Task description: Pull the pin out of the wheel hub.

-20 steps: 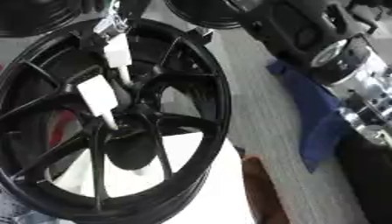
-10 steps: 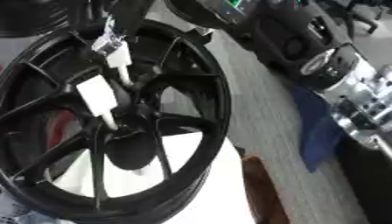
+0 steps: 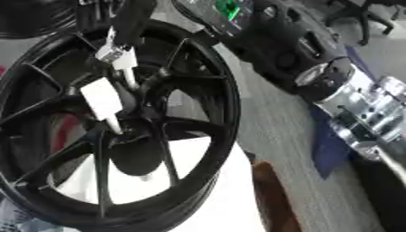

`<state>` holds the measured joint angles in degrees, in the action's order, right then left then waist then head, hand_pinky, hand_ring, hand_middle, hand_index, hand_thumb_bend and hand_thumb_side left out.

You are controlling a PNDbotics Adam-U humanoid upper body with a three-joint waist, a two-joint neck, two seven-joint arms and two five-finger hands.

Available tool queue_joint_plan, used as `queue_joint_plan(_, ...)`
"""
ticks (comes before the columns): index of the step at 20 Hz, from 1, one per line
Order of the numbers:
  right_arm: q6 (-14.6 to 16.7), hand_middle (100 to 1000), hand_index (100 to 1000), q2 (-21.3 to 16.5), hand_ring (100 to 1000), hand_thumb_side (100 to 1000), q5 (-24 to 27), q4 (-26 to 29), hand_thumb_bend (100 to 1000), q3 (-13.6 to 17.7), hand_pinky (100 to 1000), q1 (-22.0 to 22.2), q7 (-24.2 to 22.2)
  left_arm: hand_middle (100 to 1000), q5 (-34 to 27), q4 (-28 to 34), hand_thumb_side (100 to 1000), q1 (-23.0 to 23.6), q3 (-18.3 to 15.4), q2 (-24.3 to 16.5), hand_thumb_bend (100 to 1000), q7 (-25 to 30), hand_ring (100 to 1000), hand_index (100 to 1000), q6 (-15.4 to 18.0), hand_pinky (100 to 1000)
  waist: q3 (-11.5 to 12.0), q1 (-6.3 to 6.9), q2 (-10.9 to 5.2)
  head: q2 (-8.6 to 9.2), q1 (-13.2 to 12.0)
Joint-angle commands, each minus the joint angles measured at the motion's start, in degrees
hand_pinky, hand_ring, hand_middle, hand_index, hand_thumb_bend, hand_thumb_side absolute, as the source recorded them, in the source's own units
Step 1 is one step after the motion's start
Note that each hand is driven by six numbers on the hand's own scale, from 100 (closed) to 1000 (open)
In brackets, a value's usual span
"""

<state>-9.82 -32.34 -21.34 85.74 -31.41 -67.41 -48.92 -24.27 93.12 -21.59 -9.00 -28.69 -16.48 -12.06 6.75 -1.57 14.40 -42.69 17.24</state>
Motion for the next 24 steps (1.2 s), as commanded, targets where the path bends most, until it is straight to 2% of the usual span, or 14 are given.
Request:
queue_joint_plan(1, 0.21, 784, 850, 0.37, 836, 535, -1.74, -0.99, 526, 0.81, 894, -0.63, 0.48, 593, 0.01, 0.44, 662, -0.50, -0.60, -1.23, 347, -0.20, 650, 716, -0.01, 755, 0.11, 0.31, -1.02, 0.22, 0.11)
queue_joint_plan(24, 3.05, 783, 851, 2.12, 839, 526, -8.36, -6.63, 553, 1.32, 888, 0.51, 1.69, 593, -0.03, 0.52, 662, -0.76, -0.63, -0.91, 347, -0.33, 649, 716, -0.10, 757, 0.75, 0.30, -0.45, 1.16, 0.08)
